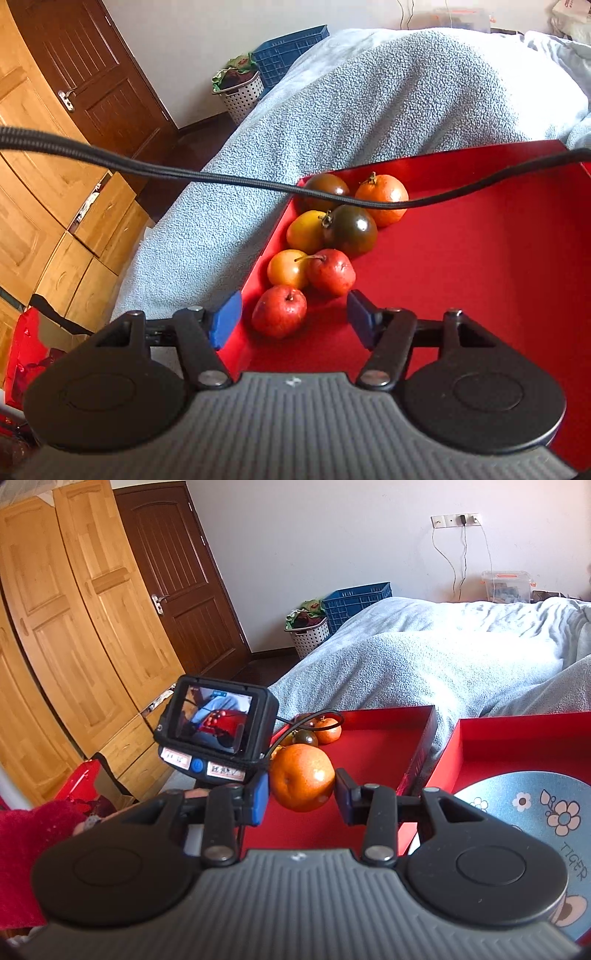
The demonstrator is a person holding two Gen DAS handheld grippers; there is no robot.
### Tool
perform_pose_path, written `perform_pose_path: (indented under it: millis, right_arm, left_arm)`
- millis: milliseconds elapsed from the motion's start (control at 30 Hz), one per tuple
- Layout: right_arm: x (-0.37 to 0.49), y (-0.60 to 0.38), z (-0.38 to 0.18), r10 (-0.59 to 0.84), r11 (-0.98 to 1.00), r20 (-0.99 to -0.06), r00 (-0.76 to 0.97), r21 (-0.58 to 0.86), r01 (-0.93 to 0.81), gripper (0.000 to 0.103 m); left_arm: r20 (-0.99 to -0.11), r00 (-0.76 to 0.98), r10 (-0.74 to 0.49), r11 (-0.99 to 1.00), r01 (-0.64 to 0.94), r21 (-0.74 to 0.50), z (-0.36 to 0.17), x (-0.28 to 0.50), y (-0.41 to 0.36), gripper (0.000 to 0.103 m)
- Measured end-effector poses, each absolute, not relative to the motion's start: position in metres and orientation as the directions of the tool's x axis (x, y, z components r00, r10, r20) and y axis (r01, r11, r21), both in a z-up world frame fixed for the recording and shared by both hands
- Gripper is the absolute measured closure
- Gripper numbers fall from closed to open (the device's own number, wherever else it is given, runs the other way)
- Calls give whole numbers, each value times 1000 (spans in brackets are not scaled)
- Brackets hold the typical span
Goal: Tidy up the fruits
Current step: 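Grasp the red apple with the left tool and lift it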
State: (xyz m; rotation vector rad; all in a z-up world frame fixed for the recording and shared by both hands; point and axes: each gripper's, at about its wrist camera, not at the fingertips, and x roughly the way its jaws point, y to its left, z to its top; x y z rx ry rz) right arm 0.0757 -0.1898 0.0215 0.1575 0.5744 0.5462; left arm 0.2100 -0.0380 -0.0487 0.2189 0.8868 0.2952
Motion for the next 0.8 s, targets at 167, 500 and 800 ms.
perform_pose_path:
  millis: [167, 500, 800]
  right_arm:
    - [73, -190, 25, 532, 846, -464, 708, 289, -447, 62]
    - [59, -198, 34, 527, 850, -441, 727, 285, -443, 62]
    - [49, -211, 37, 494, 869, -427, 757, 274, -413, 62]
  left_arm:
    - [-743, 575, 343, 939, -195, 283, -47, 207, -35, 68]
    - [-716, 578, 392, 917, -184, 353, -55, 216, -50, 69]
    - [-737, 584, 340, 940, -186, 286, -40, 207, -30, 69]
